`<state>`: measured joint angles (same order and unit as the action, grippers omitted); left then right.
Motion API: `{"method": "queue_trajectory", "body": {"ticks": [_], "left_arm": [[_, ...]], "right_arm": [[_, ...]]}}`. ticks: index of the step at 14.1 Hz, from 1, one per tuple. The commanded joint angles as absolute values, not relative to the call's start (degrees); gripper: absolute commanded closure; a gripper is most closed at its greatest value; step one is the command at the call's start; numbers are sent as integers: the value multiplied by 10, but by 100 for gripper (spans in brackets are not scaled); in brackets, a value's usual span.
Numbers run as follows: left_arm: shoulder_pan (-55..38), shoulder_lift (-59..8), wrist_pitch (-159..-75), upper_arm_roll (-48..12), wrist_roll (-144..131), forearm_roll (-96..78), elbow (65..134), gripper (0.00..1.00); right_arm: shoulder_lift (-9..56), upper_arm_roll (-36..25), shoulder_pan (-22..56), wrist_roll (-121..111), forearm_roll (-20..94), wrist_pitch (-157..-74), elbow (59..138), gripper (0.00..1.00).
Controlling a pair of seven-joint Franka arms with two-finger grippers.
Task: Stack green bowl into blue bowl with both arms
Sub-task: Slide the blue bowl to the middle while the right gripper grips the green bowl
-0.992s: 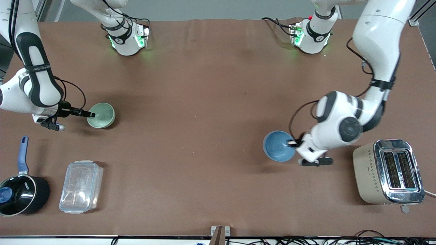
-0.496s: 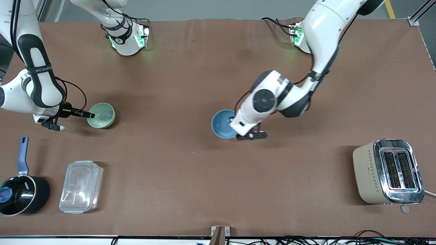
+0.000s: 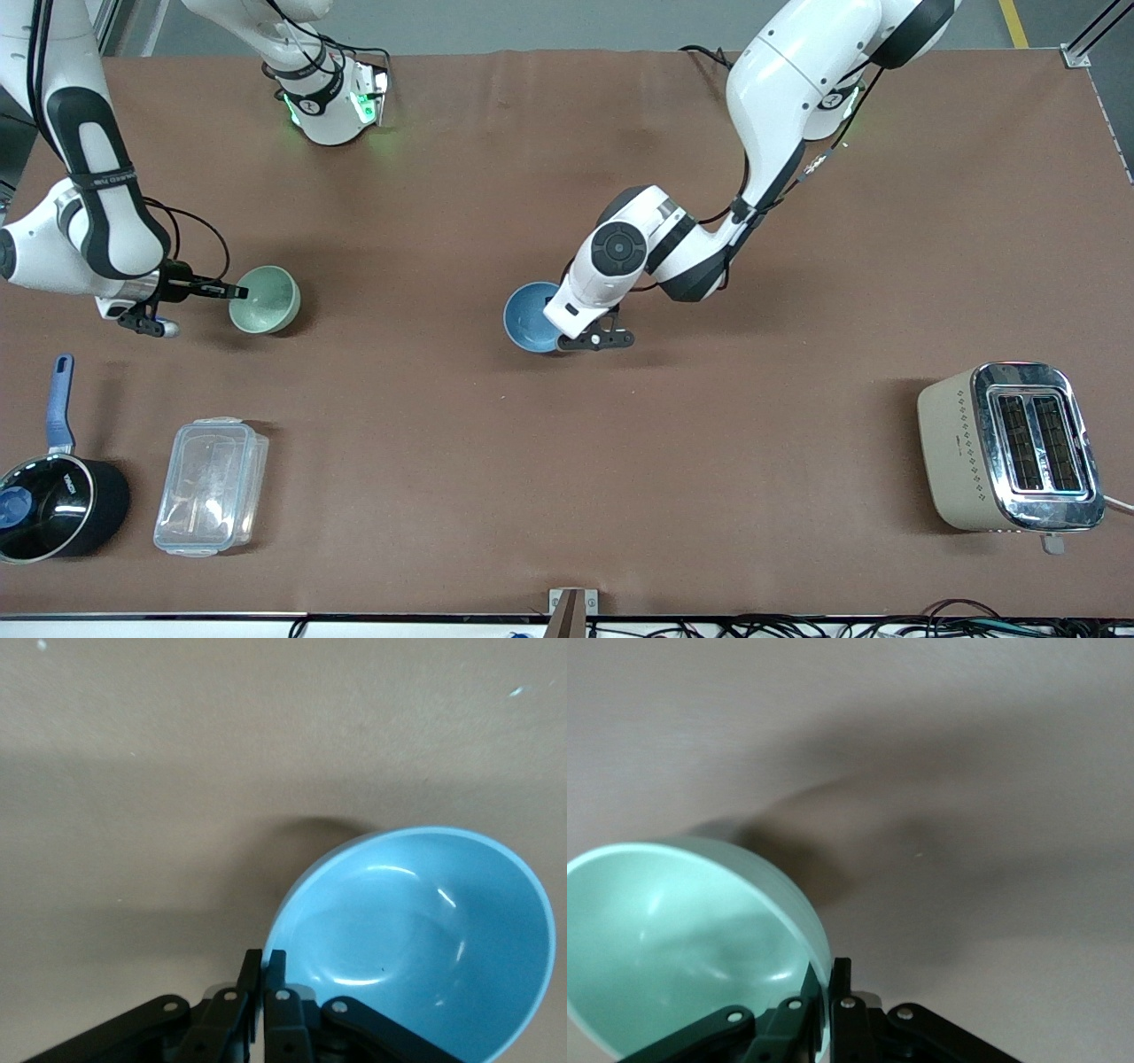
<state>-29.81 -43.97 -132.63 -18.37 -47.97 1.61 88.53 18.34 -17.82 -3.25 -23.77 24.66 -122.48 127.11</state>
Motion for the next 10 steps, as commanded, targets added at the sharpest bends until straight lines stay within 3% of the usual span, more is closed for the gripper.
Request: {"method": "queue_trajectory", "body": {"ticks": [1,2,3,4,5,7,10], "left_arm": [[-314,-451,-1328,-170,-492,25,871,85],[-314,-452,-1328,-170,-492,25,870,72],[-313,-451,-1328,-170,-492,25,870,53],[-309,-445,-1328,-170,-491,26,870,11],[-305,-435,-1328,-170,-489,26,869,0],[-284,-406,-1319,-154,-487,27,858,0],[-205,-323,-1241,-148,-434,27,857,0]], "right_arm": [[72,-178,-33,-242,244,-1160,1265,98],[55,-178,-34,-238,228,-1118,1240,98],[45,-179,-34,-232,196,-1066,1201,98],[40,-178,-35,-221,170,-1025,1161,98],[38,-177,-34,-213,149,-987,1119,98],[38,-171,-30,-198,138,-947,1065,98],[33,-126,-25,-162,136,-951,1048,98]]}}
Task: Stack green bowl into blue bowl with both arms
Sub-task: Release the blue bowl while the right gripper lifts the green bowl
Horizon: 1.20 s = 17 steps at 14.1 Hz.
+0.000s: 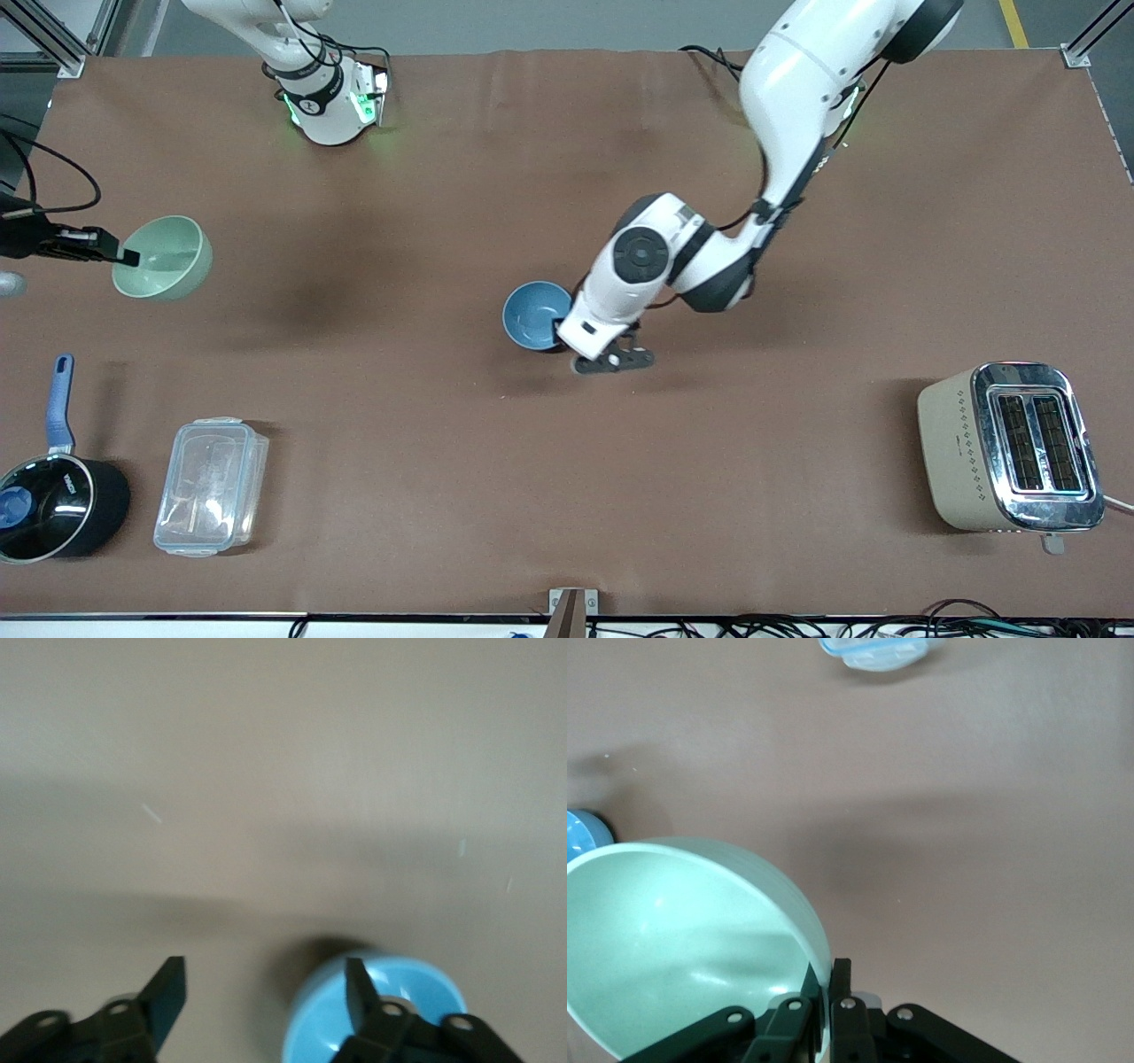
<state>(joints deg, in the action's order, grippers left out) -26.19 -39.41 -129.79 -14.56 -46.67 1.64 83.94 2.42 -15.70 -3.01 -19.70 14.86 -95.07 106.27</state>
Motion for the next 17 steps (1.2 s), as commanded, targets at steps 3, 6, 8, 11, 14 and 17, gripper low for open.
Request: {"method": "queue_trajectory", "body": {"ticks": [3,6,8,11,14,17], "left_arm": [[-96,-226,-1151,-149,-325,27,856,0],[-17,-165,-1066,-151,-218,26,857,0],[19,-129,-1015,-150,-179,26,859,0],[54,-70,-953,-155,-95,25,866,0],[52,-12,-928,-142,-81,23,897,0],[29,42,-908,-101,-80,24,946,0]], "right_arm": [[34,-39,-25,-64,136,-995,1049,98],[48,51,-24,58,120,-1036,1052,98],[79,105,-21,123,121,-1074,1052,98],[140,191,-15,228,120,-1141,1056,98],[211,248,-7,297,120,-1230,1063,98],[247,273,3,301,120,-1275,1070,98]]}}
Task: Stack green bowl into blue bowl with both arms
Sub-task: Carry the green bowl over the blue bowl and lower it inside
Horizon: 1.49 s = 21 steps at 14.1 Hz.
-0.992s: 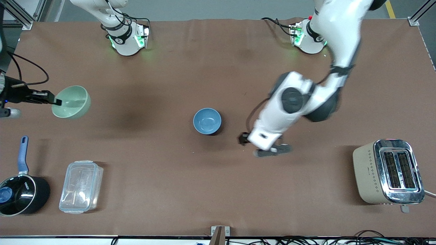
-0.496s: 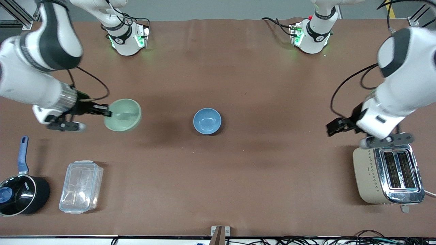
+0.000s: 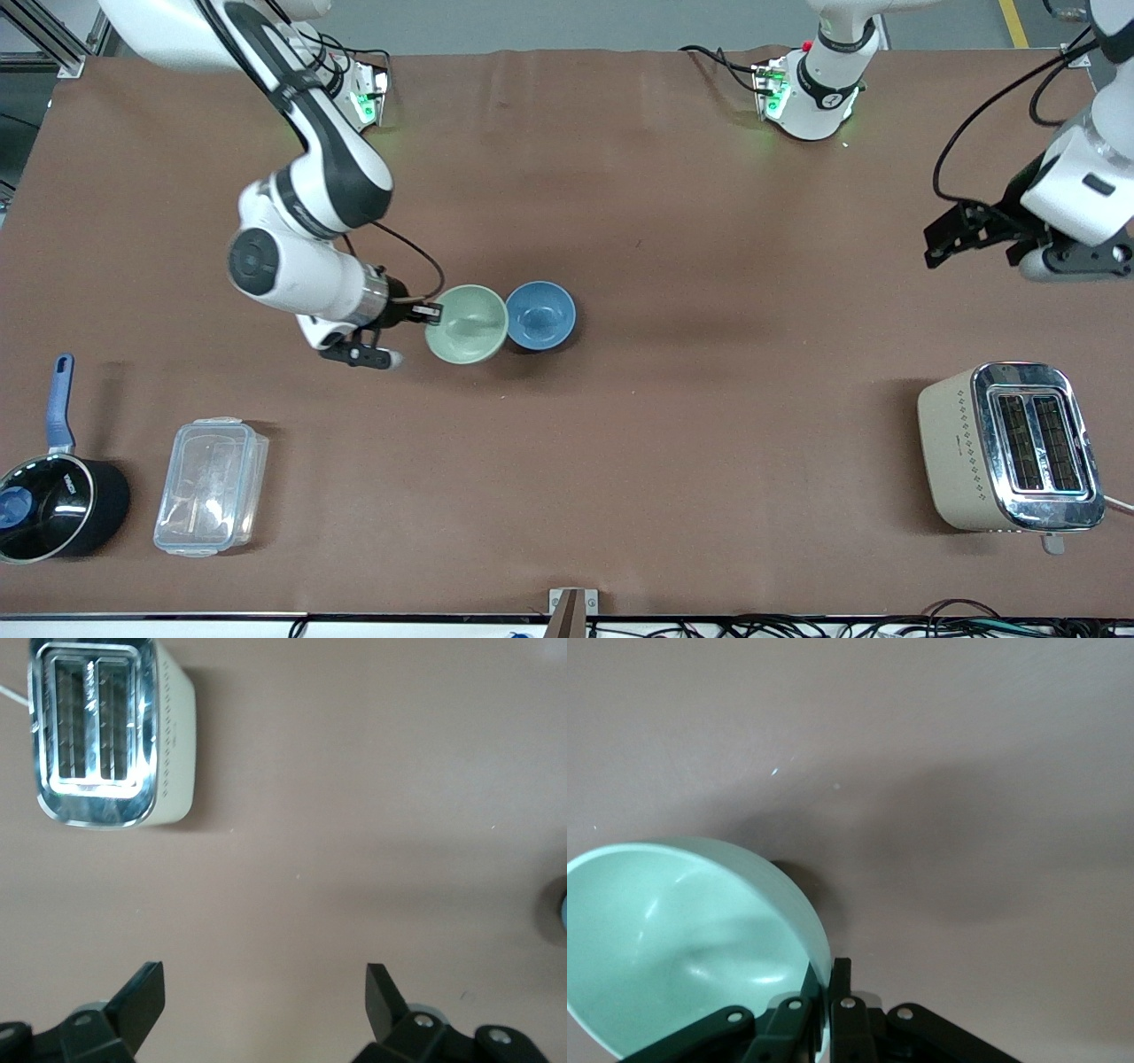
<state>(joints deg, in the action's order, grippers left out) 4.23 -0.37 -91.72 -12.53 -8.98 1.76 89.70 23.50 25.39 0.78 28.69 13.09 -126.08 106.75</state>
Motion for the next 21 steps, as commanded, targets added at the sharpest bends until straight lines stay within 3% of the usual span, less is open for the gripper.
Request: {"method": "queue_trajectory", "body": {"ticks": [1,7,21], "left_arm": [[32,46,-893,-100,-80,21,946,0],[42,46,-896,-105,-81,18,942,0],[40,38,-910,-108,-28,6,943,0]], "right_arm": [[252,275,8,302,120,-1281,1079,98],[290,298,32,329,118,-1349,1102,97],[316,299,66,365,101,-1405,1119,90]]}}
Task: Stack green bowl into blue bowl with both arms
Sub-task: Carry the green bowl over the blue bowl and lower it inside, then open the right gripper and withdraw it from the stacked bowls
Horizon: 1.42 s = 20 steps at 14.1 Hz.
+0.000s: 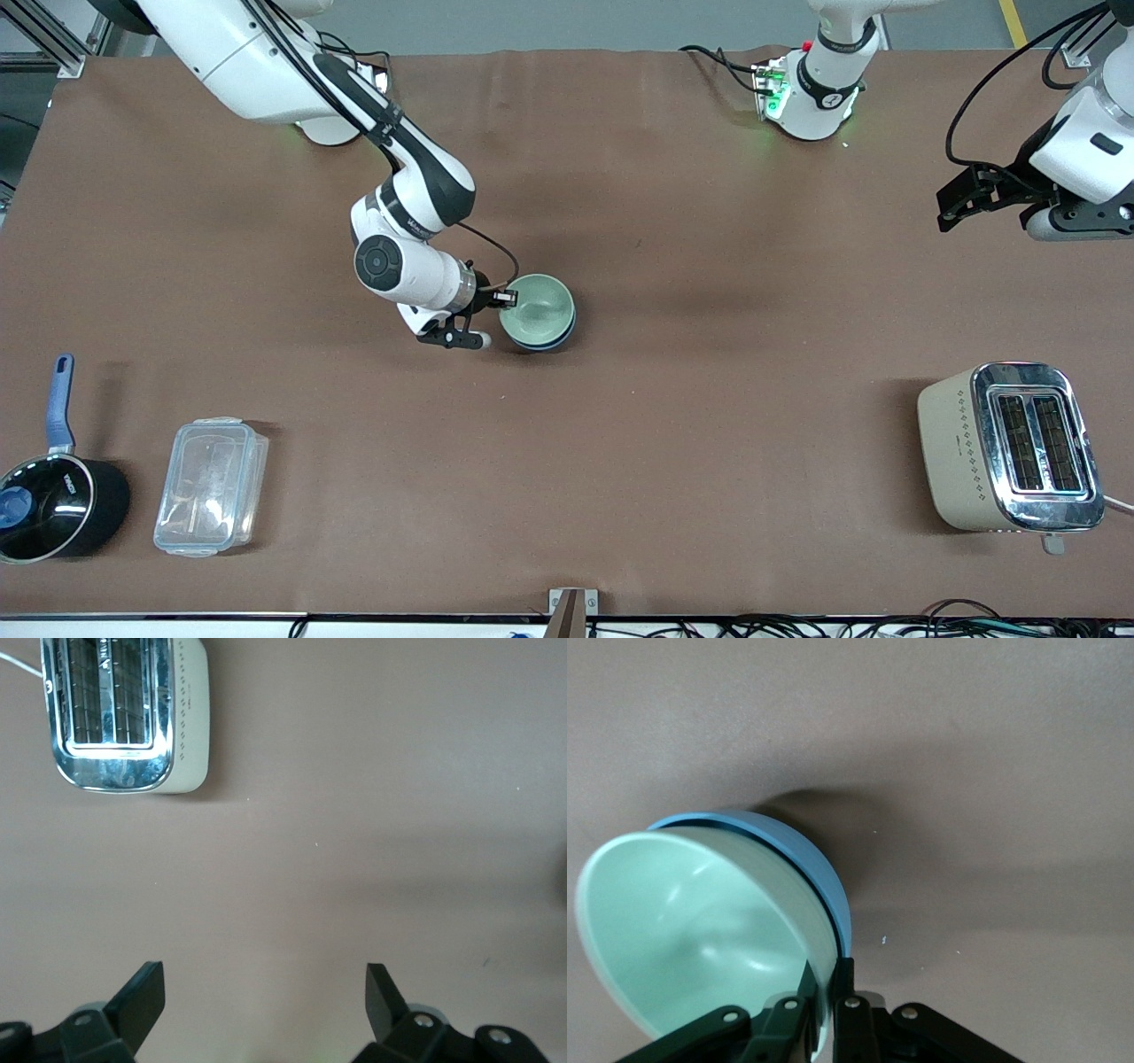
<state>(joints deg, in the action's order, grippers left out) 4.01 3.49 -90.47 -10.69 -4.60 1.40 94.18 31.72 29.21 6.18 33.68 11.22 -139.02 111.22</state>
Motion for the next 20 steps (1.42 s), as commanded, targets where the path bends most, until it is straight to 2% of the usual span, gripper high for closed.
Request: {"method": "queue_trajectory", "body": {"ticks": [1,3,4,5,6,7,10,13,16,20], "left_arm": [[40,38,-910,-108,-28,6,943,0],[40,38,-910,-108,-28,2,943,0],[40,39,-911,-108,-28,-3,943,0],[40,40,-911,-108,-26,-3,943,0],[41,40,-915,-108,-25,-3,943,0],[40,40,-918,-108,-25,-2,943,0],[40,39,-923,-108,-25,-2,942,0],[39,39,-925,-109,-25,-2,942,0],[40,39,-926,-113,-25,-2,942,0],[40,39,-928,-113,-25,-1,940,0]], "right_arm": [[318,299,66,369,101,-1408,1118,88],[321,299,66,374,102,-1408,1118,84],[321,300,62,375,102,-1405,1117,69],[317,305,58,375,102,-1400,1116,38],[310,307,53,375,102,-1395,1116,21],[290,308,45,374,102,-1378,1114,16],[197,302,15,366,101,-1254,1097,6],[103,236,11,330,83,-1160,1071,3],[51,158,10,263,17,-1139,1055,0],[5,49,9,74,10,-1126,1035,0]]}}
